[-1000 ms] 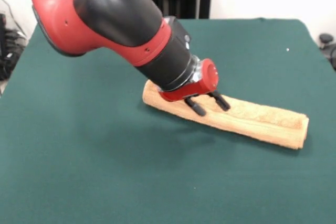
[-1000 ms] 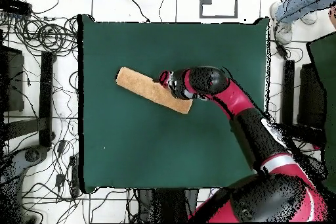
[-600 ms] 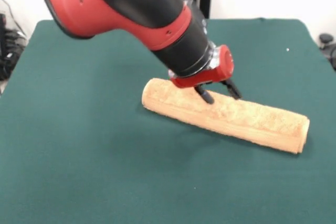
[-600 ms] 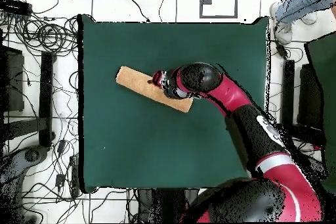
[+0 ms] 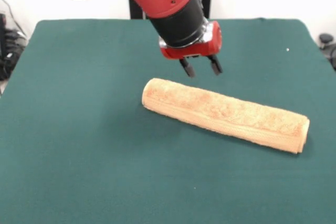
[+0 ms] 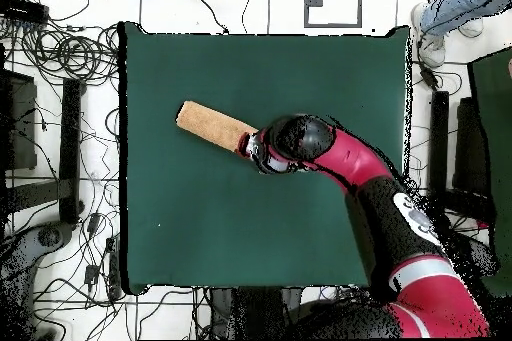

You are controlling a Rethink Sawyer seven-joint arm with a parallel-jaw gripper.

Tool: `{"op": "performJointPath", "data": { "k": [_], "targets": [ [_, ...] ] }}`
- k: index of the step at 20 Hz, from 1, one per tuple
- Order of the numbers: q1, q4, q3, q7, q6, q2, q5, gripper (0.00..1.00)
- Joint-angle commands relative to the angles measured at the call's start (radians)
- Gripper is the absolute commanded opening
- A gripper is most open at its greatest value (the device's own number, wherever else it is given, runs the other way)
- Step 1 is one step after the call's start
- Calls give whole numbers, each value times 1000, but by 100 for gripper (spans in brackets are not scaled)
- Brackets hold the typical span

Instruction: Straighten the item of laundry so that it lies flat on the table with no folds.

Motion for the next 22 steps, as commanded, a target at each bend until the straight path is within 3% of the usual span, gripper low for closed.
{"op": "performJointPath", "data": {
  "k": [1,3,7,8,10,16,22],
  "targets": [
    [65,42,-66,182,-39,25,-32,100],
    [80,10,-79,147,-106,13,-72,100],
    [137,-49,-125,93,-371,-45,-236,100],
    [143,-64,-124,58,-459,-57,-296,100],
    [117,-88,-83,-1,-520,-55,-353,100],
    [52,-133,16,-93,-600,-56,-503,100],
    [129,-150,-57,11,-647,-97,-552,100]
  ]
}}
